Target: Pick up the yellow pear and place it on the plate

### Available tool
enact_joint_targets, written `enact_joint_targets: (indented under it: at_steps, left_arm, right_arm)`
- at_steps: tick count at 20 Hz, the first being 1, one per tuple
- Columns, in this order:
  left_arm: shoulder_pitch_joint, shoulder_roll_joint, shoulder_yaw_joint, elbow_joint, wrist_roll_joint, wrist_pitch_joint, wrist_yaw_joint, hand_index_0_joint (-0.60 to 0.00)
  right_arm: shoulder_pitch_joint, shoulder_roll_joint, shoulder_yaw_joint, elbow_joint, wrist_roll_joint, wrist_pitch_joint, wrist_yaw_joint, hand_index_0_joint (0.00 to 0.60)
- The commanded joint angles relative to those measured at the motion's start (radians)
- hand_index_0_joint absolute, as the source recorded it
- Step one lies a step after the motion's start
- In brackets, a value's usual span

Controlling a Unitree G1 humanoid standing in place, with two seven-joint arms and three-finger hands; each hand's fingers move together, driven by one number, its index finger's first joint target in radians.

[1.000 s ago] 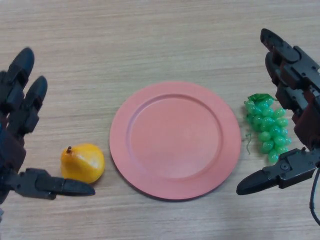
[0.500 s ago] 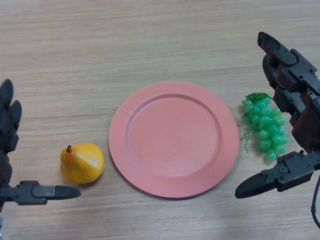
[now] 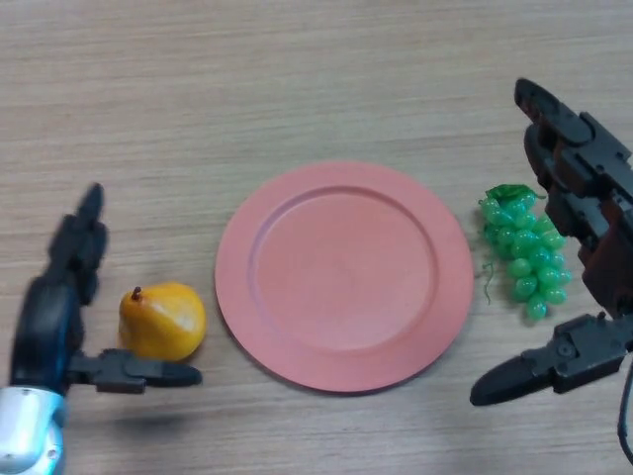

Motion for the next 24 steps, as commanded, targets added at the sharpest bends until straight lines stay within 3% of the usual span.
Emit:
enact_joint_targets:
  at_steps: [1, 5, 7, 8, 9, 10, 13, 15, 19, 21, 24]
  left_arm:
    - [-0.057, 0.036, 0.029, 0.003, 0.042, -0.159, 0.056, 0.000]
    - [-0.100, 0.030, 0.006, 0.082, 0.072, -0.169, 0.077, 0.000]
    - [-0.103, 0.033, -0.002, 0.096, 0.107, -0.176, 0.080, -0.200]
    - [-0.107, 0.035, -0.009, 0.114, 0.155, -0.179, 0.096, -0.351]
    - [-0.113, 0.037, -0.016, 0.140, 0.211, -0.182, 0.131, -0.450]
    - [-0.130, 0.042, -0.035, 0.202, 0.329, -0.183, 0.207, -0.600]
    - [-0.147, 0.050, -0.055, 0.238, 0.410, -0.184, 0.235, -0.600]
    - [-0.121, 0.052, -0.058, 0.182, 0.421, -0.164, 0.200, -0.600]
    - [-0.050, 0.061, -0.017, -0.047, 0.388, -0.141, 0.151, -0.600]
    - [-0.006, 0.042, -0.008, -0.218, 0.287, -0.102, 0.066, -0.600]
    - [-0.011, -0.002, -0.054, -0.404, 0.262, -0.009, 0.031, -0.600]
  right_arm:
    - [-0.020, -0.011, -0.068, -0.081, 0.032, -0.126, -0.003, 0.000]
    - [-0.010, -0.002, -0.073, -0.099, 0.035, -0.124, -0.025, 0.000]
    - [-0.008, -0.002, -0.074, -0.102, 0.034, -0.125, -0.031, 0.000]
    - [-0.007, -0.002, -0.076, -0.108, 0.031, -0.122, -0.035, 0.000]
    - [-0.005, -0.003, -0.079, -0.116, 0.030, -0.117, -0.037, 0.000]
    - [0.002, -0.005, -0.089, -0.137, 0.026, -0.105, -0.036, 0.000]
    - [0.001, -0.004, -0.089, -0.147, 0.017, -0.082, -0.034, 0.000]
    - [-0.010, -0.007, -0.081, -0.154, 0.003, -0.066, -0.037, 0.000]
    - [-0.013, -0.003, -0.069, -0.153, -0.010, -0.063, -0.038, 0.000]
    - [-0.007, -0.003, -0.071, -0.155, -0.013, -0.066, -0.037, 0.000]
    - [0.007, -0.001, -0.086, -0.173, -0.022, -0.078, -0.027, 0.000]
